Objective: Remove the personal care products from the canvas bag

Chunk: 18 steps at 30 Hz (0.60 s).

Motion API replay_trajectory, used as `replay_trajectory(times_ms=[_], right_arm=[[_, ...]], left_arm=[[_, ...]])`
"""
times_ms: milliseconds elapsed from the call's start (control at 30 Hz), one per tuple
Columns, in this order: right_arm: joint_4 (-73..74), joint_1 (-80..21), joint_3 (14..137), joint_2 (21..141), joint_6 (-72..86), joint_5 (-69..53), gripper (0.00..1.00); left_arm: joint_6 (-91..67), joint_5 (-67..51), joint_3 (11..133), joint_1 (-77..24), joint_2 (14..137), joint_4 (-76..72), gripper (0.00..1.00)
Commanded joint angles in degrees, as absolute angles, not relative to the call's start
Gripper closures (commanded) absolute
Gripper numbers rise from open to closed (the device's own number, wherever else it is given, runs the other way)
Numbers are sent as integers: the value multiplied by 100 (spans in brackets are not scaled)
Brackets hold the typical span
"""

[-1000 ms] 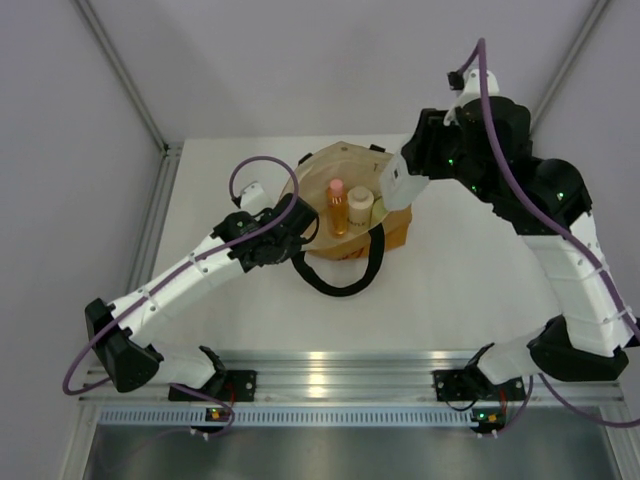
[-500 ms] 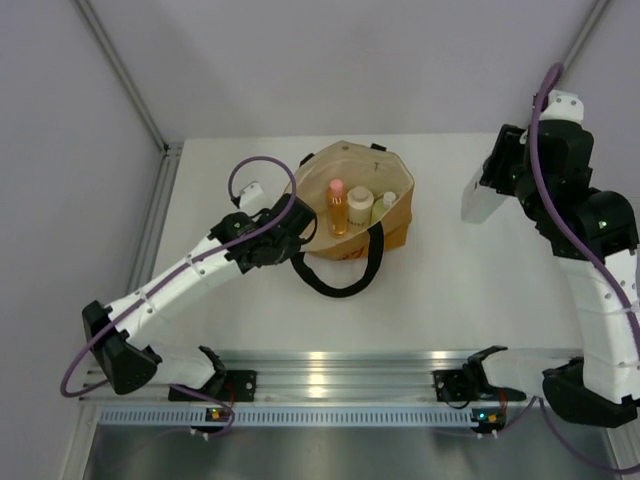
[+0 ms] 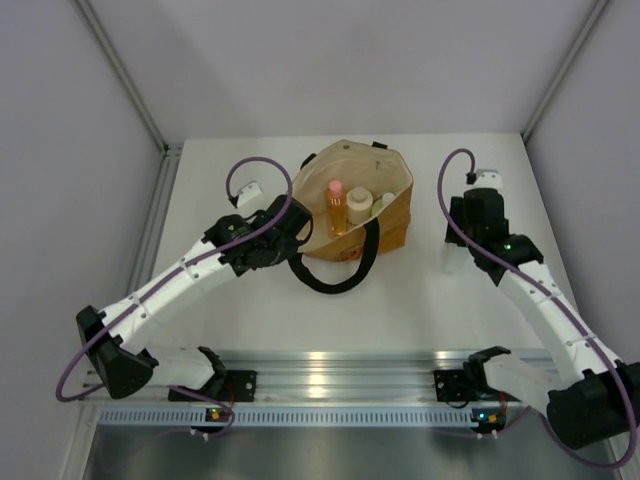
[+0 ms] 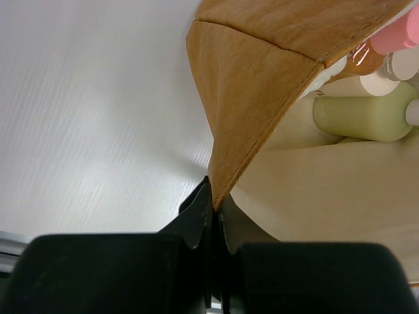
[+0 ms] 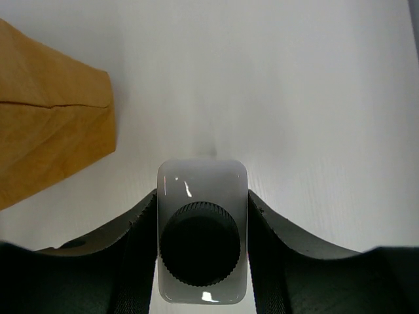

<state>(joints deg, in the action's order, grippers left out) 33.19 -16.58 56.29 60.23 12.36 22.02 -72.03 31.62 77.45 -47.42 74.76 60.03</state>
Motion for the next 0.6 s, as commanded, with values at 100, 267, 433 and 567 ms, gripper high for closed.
replay_trajectory(times_ms=[100, 267, 433, 567], right_arm=[[888, -1231, 4897, 5669, 1055, 1231, 100], [808, -1143, 4711, 5836, 1195, 1029, 100], [1194, -1028, 4877, 6134, 1371, 914, 91], [1564, -1020, 5097, 6231, 1389, 1019, 55]], left_arm=[[-6961, 3322, 7752, -4737, 7348, 6073, 100], [-6917, 3366, 7769, -4737, 7365, 6073, 100], [-6891, 3419, 7813, -4737, 7400, 6073, 100], [-6838, 3410, 7875, -4737, 7444, 6073, 100]])
